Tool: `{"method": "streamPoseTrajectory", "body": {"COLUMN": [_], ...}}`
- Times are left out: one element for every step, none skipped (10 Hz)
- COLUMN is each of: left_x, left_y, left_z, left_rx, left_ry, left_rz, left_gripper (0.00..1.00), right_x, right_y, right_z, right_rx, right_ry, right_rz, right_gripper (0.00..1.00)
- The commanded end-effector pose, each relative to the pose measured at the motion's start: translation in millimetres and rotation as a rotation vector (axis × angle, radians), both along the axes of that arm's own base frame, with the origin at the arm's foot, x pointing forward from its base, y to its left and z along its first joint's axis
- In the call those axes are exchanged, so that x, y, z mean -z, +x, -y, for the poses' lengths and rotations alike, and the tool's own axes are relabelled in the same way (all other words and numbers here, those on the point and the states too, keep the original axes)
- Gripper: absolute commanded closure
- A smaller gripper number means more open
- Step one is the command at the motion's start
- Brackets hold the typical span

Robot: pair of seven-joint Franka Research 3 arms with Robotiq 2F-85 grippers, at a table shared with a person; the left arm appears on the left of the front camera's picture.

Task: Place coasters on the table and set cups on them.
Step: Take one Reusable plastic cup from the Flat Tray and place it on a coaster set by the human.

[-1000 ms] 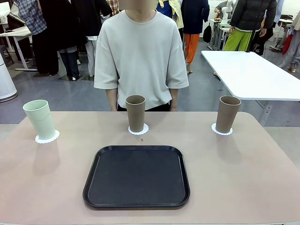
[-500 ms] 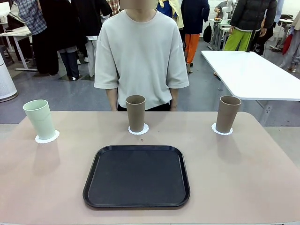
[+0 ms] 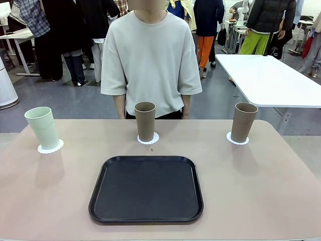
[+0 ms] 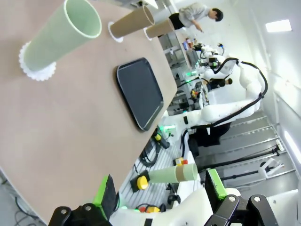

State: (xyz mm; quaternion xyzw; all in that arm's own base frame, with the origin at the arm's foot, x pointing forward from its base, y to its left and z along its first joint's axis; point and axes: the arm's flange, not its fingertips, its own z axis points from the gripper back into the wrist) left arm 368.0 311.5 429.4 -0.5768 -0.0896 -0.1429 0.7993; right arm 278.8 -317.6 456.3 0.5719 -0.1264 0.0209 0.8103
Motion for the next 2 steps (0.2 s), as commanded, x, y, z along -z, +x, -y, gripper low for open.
{"method": "streamPoseTrajectory", "body": {"left_x": [-3.0, -3.0], "left_y": [0.0, 0.0], "left_z": [-1.9, -1.9], "left_rx": [-0.007, -0.007], "left_ry": [0.008, 0.008], "left_rz": [-0.011, -0.011], "left_gripper": [0.00, 0.00], "right_x": [-1.2, -1.2], "right_y": [-1.1, -1.1], "right_z": [-0.2, -0.2], "right_rx": [-0.004, -0.004], "right_ry": [0.006, 0.006], "right_rz": [0.006, 0.006], "right_gripper": [0.00, 0.00]}}
